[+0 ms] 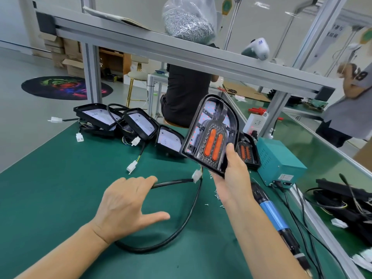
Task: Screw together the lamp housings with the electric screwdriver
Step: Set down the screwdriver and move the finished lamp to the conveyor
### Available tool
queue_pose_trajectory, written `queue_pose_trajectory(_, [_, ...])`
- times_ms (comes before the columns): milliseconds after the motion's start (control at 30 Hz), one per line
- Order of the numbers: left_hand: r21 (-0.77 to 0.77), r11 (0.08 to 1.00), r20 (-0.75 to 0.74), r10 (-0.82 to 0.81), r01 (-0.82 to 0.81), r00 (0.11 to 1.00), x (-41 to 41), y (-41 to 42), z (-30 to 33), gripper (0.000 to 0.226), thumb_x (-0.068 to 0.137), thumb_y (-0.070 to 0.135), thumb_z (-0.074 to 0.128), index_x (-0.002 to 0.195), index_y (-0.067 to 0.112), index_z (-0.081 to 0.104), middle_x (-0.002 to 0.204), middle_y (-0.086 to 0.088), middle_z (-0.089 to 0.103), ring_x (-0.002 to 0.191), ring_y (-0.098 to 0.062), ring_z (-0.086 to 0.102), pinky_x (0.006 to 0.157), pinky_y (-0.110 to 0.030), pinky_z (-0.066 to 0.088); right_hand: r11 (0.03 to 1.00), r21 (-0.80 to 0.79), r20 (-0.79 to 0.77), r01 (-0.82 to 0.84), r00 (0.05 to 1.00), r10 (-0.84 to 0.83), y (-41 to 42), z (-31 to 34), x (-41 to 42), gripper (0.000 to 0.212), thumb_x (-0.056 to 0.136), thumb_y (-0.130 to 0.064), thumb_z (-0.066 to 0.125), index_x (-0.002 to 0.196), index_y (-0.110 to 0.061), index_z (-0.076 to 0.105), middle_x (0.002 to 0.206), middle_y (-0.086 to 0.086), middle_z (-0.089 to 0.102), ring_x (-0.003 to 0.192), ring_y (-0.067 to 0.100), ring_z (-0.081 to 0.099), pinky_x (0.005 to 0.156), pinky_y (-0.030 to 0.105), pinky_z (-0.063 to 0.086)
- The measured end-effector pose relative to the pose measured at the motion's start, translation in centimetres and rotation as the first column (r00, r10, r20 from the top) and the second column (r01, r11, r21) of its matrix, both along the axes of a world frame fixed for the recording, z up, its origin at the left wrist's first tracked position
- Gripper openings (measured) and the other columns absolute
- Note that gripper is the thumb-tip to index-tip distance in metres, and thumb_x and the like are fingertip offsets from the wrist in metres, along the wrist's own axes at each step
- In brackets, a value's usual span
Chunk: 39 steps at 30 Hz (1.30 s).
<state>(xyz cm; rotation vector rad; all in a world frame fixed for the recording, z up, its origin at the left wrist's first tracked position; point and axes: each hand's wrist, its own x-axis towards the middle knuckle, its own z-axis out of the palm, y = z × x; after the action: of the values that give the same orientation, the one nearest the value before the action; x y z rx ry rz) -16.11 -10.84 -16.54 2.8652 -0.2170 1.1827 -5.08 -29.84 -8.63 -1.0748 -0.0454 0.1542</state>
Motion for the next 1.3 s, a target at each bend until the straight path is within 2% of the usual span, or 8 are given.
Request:
queue_pose_trajectory(367, [-0.086,0.947,-0.305,0.272,-0.311,0.913,1.4,-4.7,1.9,0.106,0.049,0.098,0.03,0.106,0.013,0.058,0.075,0.006,0.059,0.073,-0.02,0.052,0.073,-0.035,0.036,0.967,0.256,-0.083,-0.008,0.996,0.03,2.8,1.7,-0.5,0.022,0.101,-0.028,0.051,0.108,-0.013,0.064,0.092,0.003,0.074,0.081,0.015,0.068,0.073,0.03,0.059])
queue_pose_trajectory(533, [-0.132,0.939,-0.133,0.299,-0.316,0.945,2.3,-3.8,3.1,0.061,0.053,0.066,0.077,0.073,0.009,0.066,0.042,0.002,0.046,0.043,-0.02,0.028,0.053,-0.03,0.038,0.944,0.327,-0.097,-0.054,0.991,0.09,3.0,3.0,-0.6,0.023,0.099,-0.025,0.054,0.107,-0.009,0.068,0.093,0.006,0.075,0.084,0.017,0.07,0.072,0.03,0.059])
queue_pose_trajectory(800, [-0.039,0.999,-0.031,0.023,-0.024,0.999,2.7,-3.2,1.8,0.081,0.071,0.082,0.042,0.085,0.008,0.072,0.052,0.003,0.053,0.054,-0.024,0.049,0.066,-0.037,0.034,0.927,0.363,-0.081,-0.089,0.989,0.127,2.7,4.5,-0.3,0.024,0.098,-0.025,0.054,0.095,-0.006,0.069,0.086,0.009,0.073,0.082,0.024,0.066,0.069,0.03,0.056])
queue_pose_trajectory(1000, [-0.074,0.962,-0.32,0.226,-0.262,0.92,3.7,-7.2,4.2,0.073,0.057,0.091,0.024,0.064,0.023,0.05,0.054,0.009,0.042,0.06,-0.019,0.037,0.065,-0.033,0.023,0.889,0.435,-0.116,-0.146,0.969,0.216,4.2,5.5,-1.3,0.026,0.099,-0.024,0.053,0.101,-0.004,0.07,0.093,0.012,0.073,0.088,0.027,0.067,0.059,0.027,0.058])
queue_pose_trajectory(1100, [-0.139,0.943,-0.333,0.244,-0.303,0.911,5.3,-8.1,5.2,0.043,0.067,0.061,0.017,0.065,0.026,0.042,0.056,0.008,0.041,0.064,-0.018,0.034,0.066,-0.034,0.015,0.869,0.454,-0.14,-0.197,0.948,0.287,5.2,5.8,-2.6,0.03,0.098,-0.024,0.054,0.112,-0.001,0.068,0.108,0.017,0.071,0.092,0.029,0.066,0.059,0.028,0.059])
queue_pose_trajectory(1167, [-0.199,0.95,-0.27,0.183,-0.241,0.945,5.8,-8.2,5.9,0.02,0.068,0.033,0.054,0.057,0.022,0.043,0.049,0.005,0.048,0.053,-0.021,0.042,0.062,-0.032,0.023,0.854,0.464,-0.145,-0.237,0.93,0.337,5.5,5.7,-3.5,0.029,0.097,-0.022,0.056,0.112,0.0,0.068,0.117,0.02,0.068,0.095,0.03,0.065,0.069,0.033,0.06])
queue_pose_trajectory(1233, [-0.396,0.9,-0.184,0.119,-0.184,0.976,6.2,-7.6,5.7,0.039,0.057,0.004,0.071,0.05,0.023,0.038,0.045,-0.005,0.053,0.044,-0.03,0.05,0.052,-0.031,0.03,0.834,0.473,-0.133,-0.283,0.913,0.386,5.3,5.4,-4.5,0.024,0.095,-0.019,0.059,0.102,0.0,0.071,0.113,0.02,0.069,0.091,0.029,0.068,0.078,0.038,0.059])
queue_pose_trajectory(1300, [-0.646,0.734,-0.221,0.085,-0.211,0.972,6.8,-7.0,5.1,0.04,0.075,0.008,0.058,0.055,0.024,0.028,0.06,-0.014,0.06,0.061,-0.037,0.058,0.056,-0.032,0.032,0.827,0.468,-0.128,-0.312,0.902,0.412,5.0,5.0,-5.1,0.023,0.092,-0.017,0.063,0.101,0.002,0.073,0.111,0.02,0.07,0.092,0.03,0.07,0.082,0.039,0.059])
